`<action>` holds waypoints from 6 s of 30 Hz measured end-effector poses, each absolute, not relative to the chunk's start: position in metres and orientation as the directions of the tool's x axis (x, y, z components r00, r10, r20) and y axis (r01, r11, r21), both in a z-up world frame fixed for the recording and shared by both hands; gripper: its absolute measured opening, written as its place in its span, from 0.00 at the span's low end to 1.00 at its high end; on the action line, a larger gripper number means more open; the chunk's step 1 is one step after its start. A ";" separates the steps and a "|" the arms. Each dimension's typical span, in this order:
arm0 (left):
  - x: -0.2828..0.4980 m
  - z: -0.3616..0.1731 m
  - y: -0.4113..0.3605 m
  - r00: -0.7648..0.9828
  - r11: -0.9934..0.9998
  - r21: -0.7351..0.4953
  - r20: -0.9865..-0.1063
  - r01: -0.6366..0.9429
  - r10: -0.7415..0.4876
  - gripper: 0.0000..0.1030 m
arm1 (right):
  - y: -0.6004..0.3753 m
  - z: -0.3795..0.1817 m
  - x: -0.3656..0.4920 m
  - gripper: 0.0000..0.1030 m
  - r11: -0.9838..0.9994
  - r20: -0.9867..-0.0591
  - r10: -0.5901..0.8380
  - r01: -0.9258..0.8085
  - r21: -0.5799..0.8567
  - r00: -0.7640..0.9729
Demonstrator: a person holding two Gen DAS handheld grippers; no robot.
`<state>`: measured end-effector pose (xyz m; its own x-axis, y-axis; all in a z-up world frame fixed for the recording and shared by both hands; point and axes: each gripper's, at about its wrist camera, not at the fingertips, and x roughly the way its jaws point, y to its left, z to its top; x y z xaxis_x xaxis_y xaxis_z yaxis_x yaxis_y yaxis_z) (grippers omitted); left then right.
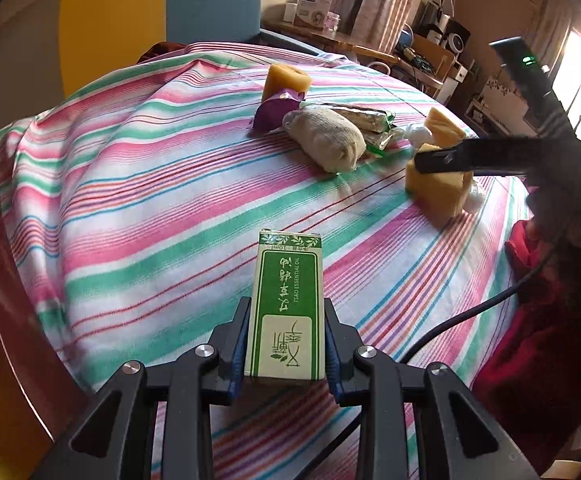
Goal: Organize objects
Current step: 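Hold the green box in the left tool while the right tool grasps a yellow sponge, then lower the green box into the gold tray and open the left tool, then carry the yellow sponge into the gold tray and release it with the right tool, then move both tools back toward the remaining items on the table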
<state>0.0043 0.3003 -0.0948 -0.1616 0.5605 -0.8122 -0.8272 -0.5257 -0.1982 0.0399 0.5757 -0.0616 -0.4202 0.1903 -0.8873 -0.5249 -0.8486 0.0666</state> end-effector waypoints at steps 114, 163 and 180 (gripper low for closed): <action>-0.038 -0.015 -0.055 -0.629 -0.982 -0.140 -0.755 -0.124 0.187 0.44 | 0.171 -0.024 -0.025 1.00 -0.904 -0.793 -0.369 0.384 0.186 -0.485; -0.022 -0.026 0.319 -0.218 -0.632 -0.183 -0.837 -0.753 0.502 0.46 | 0.628 -0.016 0.118 1.00 -0.570 -0.695 0.241 -0.678 0.464 -0.677; -0.065 -0.079 0.453 -0.093 -0.684 -0.346 -0.851 -0.642 0.517 0.79 | 0.635 -0.031 0.110 1.00 -0.544 -0.695 0.143 -0.642 0.540 -0.705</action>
<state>-0.0650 0.4531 -0.0788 -0.0926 0.5174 -0.8507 -0.6419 -0.6842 -0.3462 0.1103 0.6347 -0.0309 -0.7047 0.1429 -0.6950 -0.6425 -0.5441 0.5396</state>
